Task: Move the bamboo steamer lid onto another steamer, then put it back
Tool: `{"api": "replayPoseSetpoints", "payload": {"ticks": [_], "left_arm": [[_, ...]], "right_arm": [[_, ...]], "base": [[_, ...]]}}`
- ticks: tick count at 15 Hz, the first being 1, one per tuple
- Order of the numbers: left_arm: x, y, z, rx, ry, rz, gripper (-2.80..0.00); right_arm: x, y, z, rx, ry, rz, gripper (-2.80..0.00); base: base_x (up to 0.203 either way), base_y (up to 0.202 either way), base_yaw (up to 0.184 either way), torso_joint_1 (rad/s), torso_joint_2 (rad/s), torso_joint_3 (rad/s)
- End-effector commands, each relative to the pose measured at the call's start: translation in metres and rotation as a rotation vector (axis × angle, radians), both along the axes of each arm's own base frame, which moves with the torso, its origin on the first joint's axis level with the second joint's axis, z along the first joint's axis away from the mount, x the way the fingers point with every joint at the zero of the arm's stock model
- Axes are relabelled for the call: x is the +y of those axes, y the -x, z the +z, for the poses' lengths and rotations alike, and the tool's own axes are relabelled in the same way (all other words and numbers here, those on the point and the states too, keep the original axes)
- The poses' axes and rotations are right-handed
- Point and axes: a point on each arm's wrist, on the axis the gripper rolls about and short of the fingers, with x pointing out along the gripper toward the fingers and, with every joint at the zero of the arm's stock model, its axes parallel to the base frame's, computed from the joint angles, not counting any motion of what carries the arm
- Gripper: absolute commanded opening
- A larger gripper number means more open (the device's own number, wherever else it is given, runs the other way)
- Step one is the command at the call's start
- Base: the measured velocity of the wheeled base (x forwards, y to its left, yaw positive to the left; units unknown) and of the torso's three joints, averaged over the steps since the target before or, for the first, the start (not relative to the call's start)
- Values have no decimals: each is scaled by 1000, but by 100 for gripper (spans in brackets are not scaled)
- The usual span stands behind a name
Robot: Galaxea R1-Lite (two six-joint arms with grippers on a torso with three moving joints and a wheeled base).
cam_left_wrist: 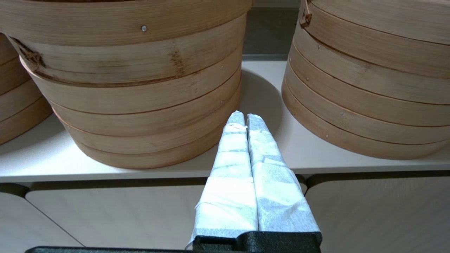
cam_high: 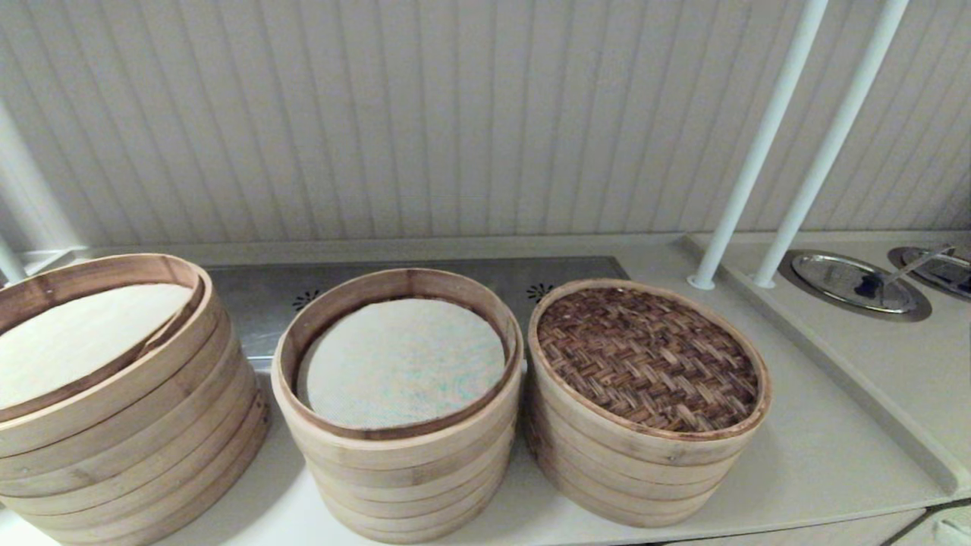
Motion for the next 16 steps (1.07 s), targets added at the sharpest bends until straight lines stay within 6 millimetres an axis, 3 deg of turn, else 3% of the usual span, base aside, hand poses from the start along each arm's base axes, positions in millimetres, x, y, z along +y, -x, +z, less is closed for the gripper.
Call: {"api": "replayPoseSetpoints", "payload": {"ticks": [1, 9, 16], "left_arm": [[0, 1, 0, -13, 1, 0, -280], [0, 1, 0, -19, 4, 0, -280], [0, 1, 0, -22, 8, 0, -280]], "right_arm": [[1, 20, -14, -103, 3, 1, -280], [1, 44, -51, -255, 40, 18, -280], [0, 46, -56, -258, 20, 1, -280]], "base": [[0, 0, 0, 0, 0, 0], [0, 0, 0, 0, 0, 0], [0, 0, 0, 0, 0, 0]]}}
